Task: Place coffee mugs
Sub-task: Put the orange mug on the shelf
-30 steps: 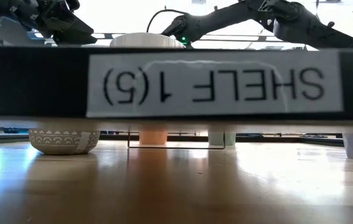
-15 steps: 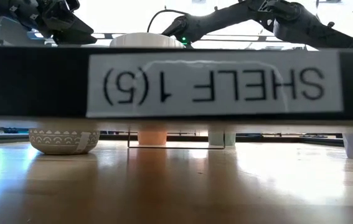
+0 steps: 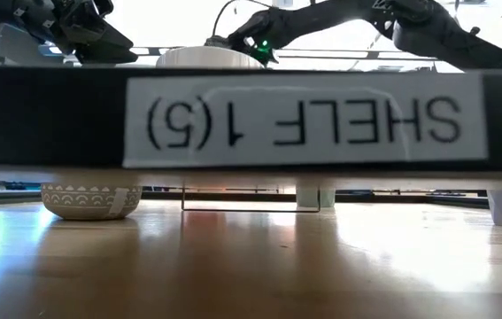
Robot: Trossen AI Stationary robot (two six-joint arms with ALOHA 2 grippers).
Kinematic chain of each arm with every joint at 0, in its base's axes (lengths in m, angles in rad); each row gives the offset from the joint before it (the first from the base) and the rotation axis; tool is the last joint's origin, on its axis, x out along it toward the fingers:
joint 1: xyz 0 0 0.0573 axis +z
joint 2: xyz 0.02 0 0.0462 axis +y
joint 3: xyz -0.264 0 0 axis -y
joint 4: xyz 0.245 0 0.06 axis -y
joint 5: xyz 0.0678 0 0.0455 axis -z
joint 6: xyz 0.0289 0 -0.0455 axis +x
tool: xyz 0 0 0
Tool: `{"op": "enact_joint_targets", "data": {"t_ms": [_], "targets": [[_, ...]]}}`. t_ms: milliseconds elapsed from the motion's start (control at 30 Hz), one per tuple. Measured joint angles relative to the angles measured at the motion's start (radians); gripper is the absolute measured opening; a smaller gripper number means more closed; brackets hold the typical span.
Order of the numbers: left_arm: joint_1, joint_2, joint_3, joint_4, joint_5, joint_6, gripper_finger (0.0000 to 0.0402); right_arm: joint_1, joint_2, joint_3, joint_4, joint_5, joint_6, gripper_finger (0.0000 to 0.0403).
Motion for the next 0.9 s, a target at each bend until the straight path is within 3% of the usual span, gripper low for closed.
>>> {"op": "enact_joint_targets", "data": {"t_ms": [633, 900], "targets": [[0.0, 0.0, 0.0, -0.007, 0.002, 0.0, 0.0093, 0.019, -0.263, 0.0, 0.028, 0.008, -0.051, 0.0], [0.0, 0.0, 0.0, -0.008, 0.015, 0.001, 0.0093, 0.073, -0.423, 0.001, -0.1, 0.048, -0.093, 0.0]]}}
